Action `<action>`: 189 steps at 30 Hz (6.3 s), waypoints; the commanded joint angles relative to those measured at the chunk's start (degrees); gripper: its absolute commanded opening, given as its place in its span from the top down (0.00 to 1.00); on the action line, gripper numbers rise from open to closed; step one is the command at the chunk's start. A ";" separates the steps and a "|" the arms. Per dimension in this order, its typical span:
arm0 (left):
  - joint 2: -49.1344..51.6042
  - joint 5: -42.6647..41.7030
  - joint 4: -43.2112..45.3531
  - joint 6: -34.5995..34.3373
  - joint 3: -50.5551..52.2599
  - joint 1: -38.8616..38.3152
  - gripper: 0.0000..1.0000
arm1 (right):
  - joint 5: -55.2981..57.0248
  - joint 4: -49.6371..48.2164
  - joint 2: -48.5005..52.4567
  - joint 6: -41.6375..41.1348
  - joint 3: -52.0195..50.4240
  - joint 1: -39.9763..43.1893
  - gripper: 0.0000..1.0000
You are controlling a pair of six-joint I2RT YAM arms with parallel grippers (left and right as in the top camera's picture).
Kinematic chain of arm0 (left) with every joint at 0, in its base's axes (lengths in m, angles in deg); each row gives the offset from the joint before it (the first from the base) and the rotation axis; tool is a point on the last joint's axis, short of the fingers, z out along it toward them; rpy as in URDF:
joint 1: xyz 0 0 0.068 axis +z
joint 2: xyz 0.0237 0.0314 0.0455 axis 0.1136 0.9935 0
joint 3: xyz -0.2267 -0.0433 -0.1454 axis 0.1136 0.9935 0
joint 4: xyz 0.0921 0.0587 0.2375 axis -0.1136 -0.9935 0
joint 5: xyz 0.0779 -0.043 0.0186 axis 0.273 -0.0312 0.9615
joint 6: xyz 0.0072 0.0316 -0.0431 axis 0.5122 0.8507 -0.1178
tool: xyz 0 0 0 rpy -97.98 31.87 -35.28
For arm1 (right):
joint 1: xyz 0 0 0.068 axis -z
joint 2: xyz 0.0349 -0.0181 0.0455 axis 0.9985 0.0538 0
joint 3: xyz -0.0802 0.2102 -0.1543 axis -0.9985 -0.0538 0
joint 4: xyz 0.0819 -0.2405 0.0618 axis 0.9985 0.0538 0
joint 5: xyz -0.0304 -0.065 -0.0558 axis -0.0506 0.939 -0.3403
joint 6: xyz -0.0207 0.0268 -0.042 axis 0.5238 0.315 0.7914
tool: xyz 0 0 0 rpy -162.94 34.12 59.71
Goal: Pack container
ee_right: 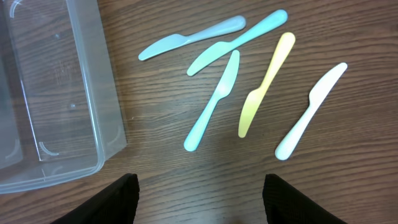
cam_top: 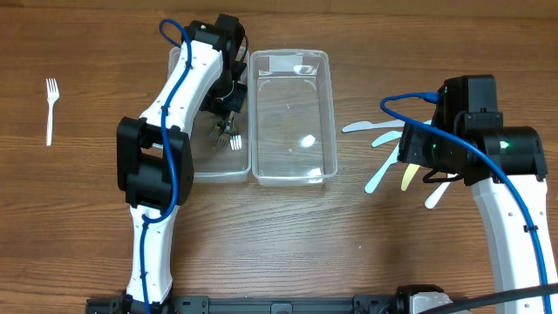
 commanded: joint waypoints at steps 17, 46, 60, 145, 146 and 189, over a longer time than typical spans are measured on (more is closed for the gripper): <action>-24.94 8.22 -4.68 0.13 -13.81 23.71 0.00 | -0.26 0.07 -0.94 -0.02 1.46 0.15 0.28; 12.26 -2.51 10.56 15.69 -13.51 48.00 0.00 | -0.28 1.64 -0.94 -0.04 1.46 0.15 0.26; 18.03 -1.68 15.65 20.87 -13.49 47.56 0.00 | -0.26 1.81 -0.94 -0.04 1.46 0.15 0.26; 2.75 -2.29 -7.15 -3.13 -13.40 -0.85 0.75 | 0.59 3.58 -0.24 -0.26 1.46 0.15 0.21; 2.75 -2.29 -7.28 -3.13 -13.40 -0.85 0.73 | 0.59 3.56 -0.24 -0.26 1.46 0.15 0.21; -41.83 6.69 -18.43 -1.33 -5.27 9.49 0.00 | 1.40 13.09 -0.50 -15.08 17.35 30.64 0.00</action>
